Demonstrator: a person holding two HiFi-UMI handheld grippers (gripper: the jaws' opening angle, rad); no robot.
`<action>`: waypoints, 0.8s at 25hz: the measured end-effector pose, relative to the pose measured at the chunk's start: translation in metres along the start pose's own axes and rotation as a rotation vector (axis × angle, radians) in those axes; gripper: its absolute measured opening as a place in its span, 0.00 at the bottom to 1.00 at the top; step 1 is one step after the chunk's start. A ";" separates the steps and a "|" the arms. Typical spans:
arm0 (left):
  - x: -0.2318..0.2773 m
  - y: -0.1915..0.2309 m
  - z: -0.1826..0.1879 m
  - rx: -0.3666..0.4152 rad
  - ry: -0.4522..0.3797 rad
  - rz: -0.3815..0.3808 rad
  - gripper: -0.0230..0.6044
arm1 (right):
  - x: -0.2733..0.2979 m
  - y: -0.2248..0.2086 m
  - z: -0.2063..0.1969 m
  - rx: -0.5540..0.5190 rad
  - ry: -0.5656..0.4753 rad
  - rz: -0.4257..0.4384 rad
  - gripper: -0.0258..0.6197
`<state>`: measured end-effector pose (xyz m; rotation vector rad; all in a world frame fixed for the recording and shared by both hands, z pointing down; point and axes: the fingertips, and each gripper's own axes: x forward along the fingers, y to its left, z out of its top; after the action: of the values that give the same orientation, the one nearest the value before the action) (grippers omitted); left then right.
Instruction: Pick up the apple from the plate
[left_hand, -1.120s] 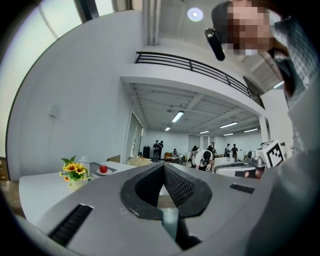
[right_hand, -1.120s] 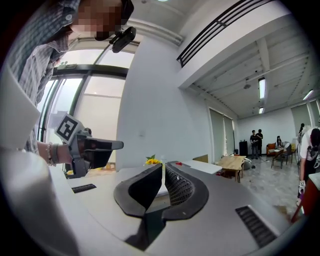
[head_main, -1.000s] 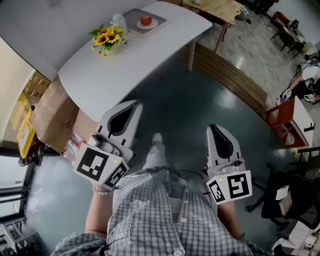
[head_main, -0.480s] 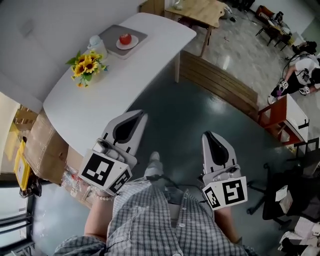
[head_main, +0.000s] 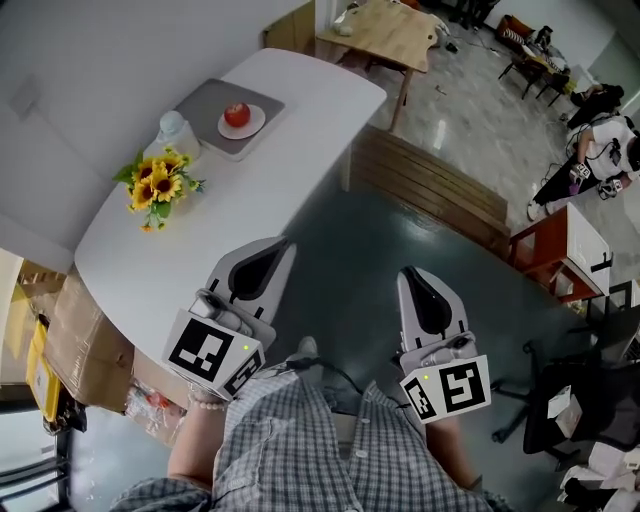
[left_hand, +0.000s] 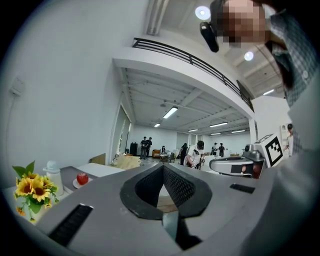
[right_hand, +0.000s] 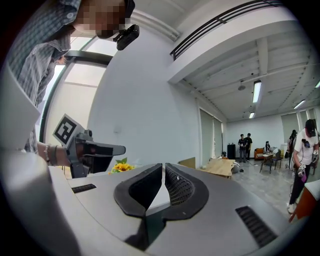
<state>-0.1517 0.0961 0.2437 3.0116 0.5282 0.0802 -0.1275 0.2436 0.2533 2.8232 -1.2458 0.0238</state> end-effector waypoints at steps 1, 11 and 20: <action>0.004 0.007 0.000 -0.001 0.001 0.000 0.05 | 0.008 0.000 0.001 -0.003 -0.001 0.003 0.09; 0.031 0.044 -0.009 -0.004 0.020 -0.002 0.05 | 0.054 -0.012 -0.006 -0.020 0.034 -0.004 0.09; 0.076 0.045 -0.014 0.037 0.054 -0.007 0.05 | 0.081 -0.051 -0.012 -0.031 0.029 -0.004 0.09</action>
<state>-0.0657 0.0811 0.2643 3.0508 0.5509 0.1530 -0.0350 0.2195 0.2662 2.7889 -1.2233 0.0452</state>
